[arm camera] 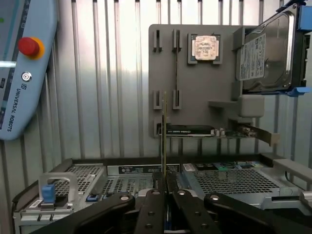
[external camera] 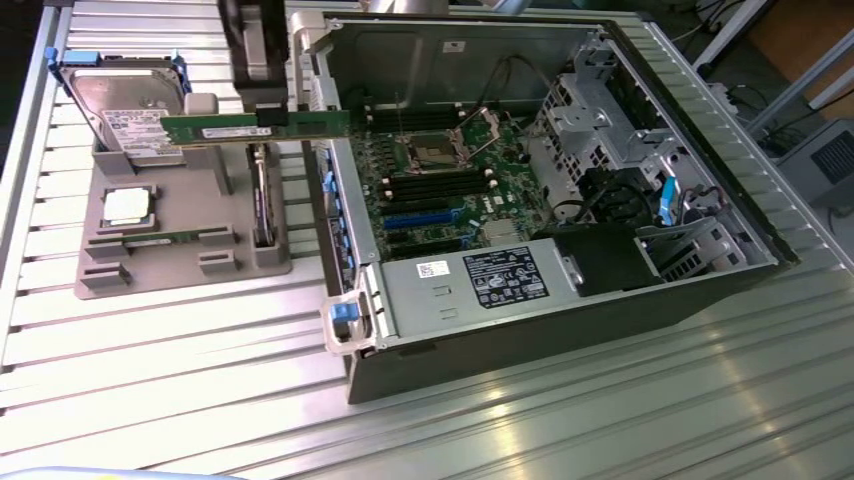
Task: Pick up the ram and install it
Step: 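Pick up the ram and move it above insertion slot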
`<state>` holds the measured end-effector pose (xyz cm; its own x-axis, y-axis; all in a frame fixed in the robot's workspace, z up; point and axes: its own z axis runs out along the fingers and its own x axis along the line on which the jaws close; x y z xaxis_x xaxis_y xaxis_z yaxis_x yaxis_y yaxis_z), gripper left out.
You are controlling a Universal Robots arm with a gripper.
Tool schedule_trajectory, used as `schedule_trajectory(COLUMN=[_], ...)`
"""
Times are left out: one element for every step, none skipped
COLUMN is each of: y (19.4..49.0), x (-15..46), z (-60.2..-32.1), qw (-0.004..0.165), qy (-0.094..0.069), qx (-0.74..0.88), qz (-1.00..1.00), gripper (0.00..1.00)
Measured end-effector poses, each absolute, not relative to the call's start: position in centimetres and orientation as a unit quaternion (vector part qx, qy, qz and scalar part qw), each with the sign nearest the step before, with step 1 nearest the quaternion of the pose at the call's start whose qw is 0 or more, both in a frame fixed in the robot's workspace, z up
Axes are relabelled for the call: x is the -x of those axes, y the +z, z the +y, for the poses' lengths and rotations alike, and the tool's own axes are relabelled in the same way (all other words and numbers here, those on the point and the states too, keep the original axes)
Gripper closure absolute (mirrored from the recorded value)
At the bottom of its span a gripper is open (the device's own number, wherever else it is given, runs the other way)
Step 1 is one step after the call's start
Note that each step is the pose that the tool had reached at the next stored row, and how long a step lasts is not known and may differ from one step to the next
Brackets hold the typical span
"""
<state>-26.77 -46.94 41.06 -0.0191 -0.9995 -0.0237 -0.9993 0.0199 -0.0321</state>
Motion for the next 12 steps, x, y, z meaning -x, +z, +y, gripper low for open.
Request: schedule_trajectory(y=[41.1,41.0,41.0,41.0,41.0,41.0,41.0,40.9,40.9,40.9,40.9,40.9], x=[26.0,24.9,23.9,23.1,22.3,21.6,20.6,20.0,19.3,18.4,18.0,17.4], z=[-46.9,-46.9,-46.9,-46.9,-46.9,-46.9,-46.9,-46.9,-46.9,-46.9,-46.9,-46.9], qw=[0.020,0.020,0.020,0.020,0.020,0.020,0.020,0.020,0.020,0.020,0.020,0.020], qy=[-0.003,-0.003,-0.003,-0.003,-0.003,-0.003,-0.003,-0.003,-0.003,-0.003,-0.003,-0.003], qx=[0.700,0.700,0.700,0.700,0.700,0.700,0.700,0.700,0.700,0.700,0.700,0.700], qz=[0.714,0.714,0.714,0.714,0.714,0.714,0.714,0.714,0.714,0.714,0.714,0.714], gripper=[0.88,0.88,0.88,0.88,0.88,0.88,0.88,0.88,0.88,0.88,0.88,0.88])
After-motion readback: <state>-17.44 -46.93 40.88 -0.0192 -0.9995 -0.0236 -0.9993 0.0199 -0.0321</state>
